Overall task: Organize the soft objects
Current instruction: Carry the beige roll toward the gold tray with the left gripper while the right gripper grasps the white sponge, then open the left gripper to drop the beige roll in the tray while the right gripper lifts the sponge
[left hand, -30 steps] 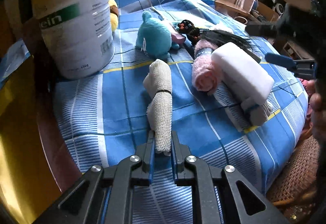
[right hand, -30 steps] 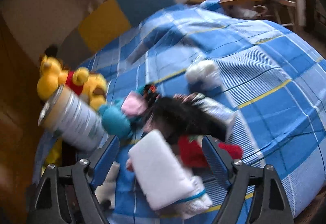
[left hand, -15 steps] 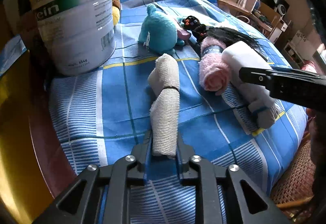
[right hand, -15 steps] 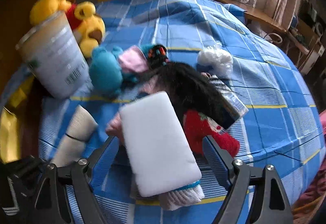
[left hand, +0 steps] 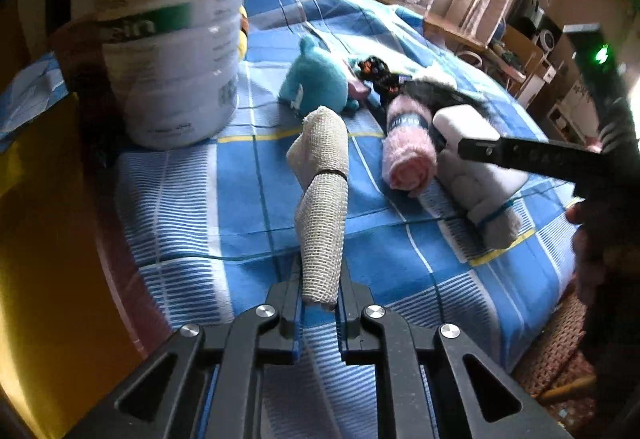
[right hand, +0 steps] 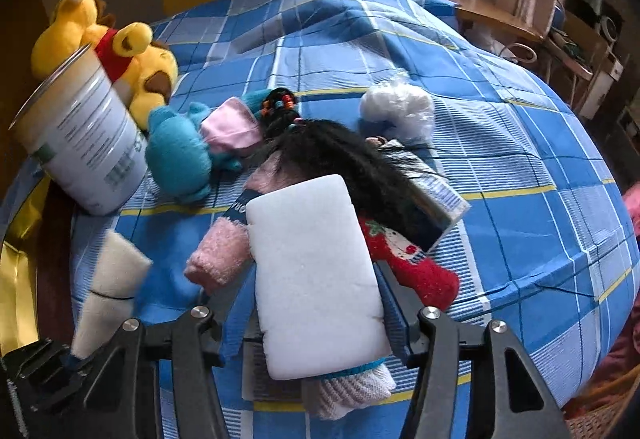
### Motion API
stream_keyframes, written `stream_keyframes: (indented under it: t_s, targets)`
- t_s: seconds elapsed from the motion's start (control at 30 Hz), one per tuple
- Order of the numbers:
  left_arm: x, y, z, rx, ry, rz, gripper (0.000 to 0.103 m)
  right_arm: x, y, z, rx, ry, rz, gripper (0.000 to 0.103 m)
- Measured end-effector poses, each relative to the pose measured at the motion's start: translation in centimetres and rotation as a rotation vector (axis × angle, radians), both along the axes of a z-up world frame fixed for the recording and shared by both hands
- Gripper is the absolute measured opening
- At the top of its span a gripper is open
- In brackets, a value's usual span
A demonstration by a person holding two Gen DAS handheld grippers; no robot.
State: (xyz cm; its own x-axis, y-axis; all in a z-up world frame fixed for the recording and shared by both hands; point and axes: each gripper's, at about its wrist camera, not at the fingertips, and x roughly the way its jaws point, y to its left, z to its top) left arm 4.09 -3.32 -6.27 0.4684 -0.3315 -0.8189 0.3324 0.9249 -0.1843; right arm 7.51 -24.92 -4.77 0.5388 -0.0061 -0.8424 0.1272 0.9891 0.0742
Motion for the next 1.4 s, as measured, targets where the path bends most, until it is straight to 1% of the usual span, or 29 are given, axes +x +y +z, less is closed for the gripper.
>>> stream_keyframes:
  t_s: [0.13, 0.23, 0.33, 0.4, 0.5, 0.53, 0.63, 0.8, 0.97, 1.03, 1.13, 1.2, 1.27, 1.4]
  targets:
    - [-0.6, 1.3, 1.5, -0.043, -0.005, 0.023, 0.013, 0.0, -0.2, 0.1, -0.005, -0.008, -0.013, 0.058]
    - [-1.2, 3.3, 2.9, -0.086, -0.017, 0.063, 0.013, -0.1, -0.3, 0.3, -0.005, -0.021, -0.022, 0.058]
    - [-1.6, 6.4, 4.3, -0.128, -0.029, 0.146, 0.013, -0.2, -0.4, 0.5, -0.003, -0.032, -0.032, 0.058]
    - [-1.6, 8.8, 4.9, -0.140, -0.041, 0.217, 0.013, -0.3, -0.5, 0.6, -0.003, -0.037, -0.039, 0.058]
    - [-0.9, 12.4, 5.0, -0.120, -0.056, 0.329, 0.013, -0.3, -0.5, 0.6, -0.008, -0.038, -0.048, 0.058]
    - [-0.5, 13.6, 4.8, -0.110, -0.050, 0.373, 0.013, -0.2, -0.5, 0.6, -0.011, -0.037, -0.050, 0.058]
    - [1.1, 16.2, 3.8, -0.071, -0.042, 0.460, 0.013, -0.2, -0.4, 0.5, -0.019, -0.036, -0.054, 0.058]
    - [3.8, 17.7, 1.8, 0.001, -0.005, 0.527, 0.013, -0.2, -0.5, 0.4, -0.029, -0.030, -0.057, 0.058]
    - [6.2, 18.4, -0.1, 0.038, 0.038, 0.561, 0.014, -0.1, -0.4, 0.4, -0.039, -0.026, -0.059, 0.058]
    - [6.9, 18.3, -0.3, 0.045, 0.050, 0.565, 0.014, 0.0, -0.3, 0.3, -0.043, -0.023, -0.058, 0.058]
    - [7.7, 18.1, -0.7, 0.063, 0.055, 0.571, 0.022, 0.1, -0.3, 0.2, -0.046, -0.022, -0.061, 0.058]
    - [7.6, 17.9, -0.3, 0.061, 0.035, 0.569, 0.036, 0.2, -0.5, 0.2, -0.041, -0.026, -0.068, 0.058]
    - [7.2, 17.8, 0.3, 0.064, 0.000, 0.566, 0.042, 0.2, -0.8, 0.3, -0.028, -0.033, -0.077, 0.058]
    - [5.5, 17.4, 1.7, 0.077, -0.063, 0.541, 0.047, 0.1, -1.0, 0.7, 0.002, -0.056, -0.083, 0.058]
